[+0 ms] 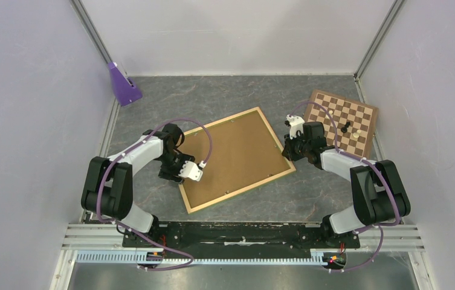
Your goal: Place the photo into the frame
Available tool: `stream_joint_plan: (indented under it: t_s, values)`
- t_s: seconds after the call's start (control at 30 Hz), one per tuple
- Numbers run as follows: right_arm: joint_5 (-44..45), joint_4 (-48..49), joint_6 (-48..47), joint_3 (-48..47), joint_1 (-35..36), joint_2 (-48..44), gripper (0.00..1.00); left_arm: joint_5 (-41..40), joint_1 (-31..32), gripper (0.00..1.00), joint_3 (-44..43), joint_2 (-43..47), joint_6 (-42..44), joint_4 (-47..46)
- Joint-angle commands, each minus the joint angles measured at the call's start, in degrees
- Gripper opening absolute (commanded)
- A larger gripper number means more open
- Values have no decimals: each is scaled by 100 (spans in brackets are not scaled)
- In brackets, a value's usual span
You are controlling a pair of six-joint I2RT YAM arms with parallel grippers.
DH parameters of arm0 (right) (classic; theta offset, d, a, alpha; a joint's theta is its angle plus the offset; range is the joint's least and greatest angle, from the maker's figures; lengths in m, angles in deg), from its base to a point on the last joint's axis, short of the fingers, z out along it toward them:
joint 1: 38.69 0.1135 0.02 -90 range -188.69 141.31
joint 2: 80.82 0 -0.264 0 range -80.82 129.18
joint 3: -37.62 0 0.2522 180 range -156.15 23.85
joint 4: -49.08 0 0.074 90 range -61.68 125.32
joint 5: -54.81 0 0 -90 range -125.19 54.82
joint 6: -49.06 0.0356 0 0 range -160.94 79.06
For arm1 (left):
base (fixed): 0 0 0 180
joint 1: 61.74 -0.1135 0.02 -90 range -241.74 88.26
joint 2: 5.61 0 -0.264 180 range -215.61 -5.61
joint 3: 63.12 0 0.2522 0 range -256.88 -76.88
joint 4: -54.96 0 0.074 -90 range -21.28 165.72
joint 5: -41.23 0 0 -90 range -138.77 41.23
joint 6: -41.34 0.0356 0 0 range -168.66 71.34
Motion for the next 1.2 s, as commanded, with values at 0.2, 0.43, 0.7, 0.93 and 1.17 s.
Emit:
stream_joint_plan:
  t_s: [0.2,0.43,0.7,0.93,1.17]
  values:
    - [-110,39,-28,-31,6,59,14,-48,48,61,77,-63,125,-92]
    - [-109,40,-28,-40,8,51,13,-24,48,60,288,172,133,-233]
    - [-107,39,-28,-31,7,47,14,56,54,56,400,358,116,-305]
    - [-106,40,-22,-40,5,67,13,47,58,51,405,415,125,-236]
    - [-94,31,-19,-40,6,67,14,57,53,45,446,456,111,-217]
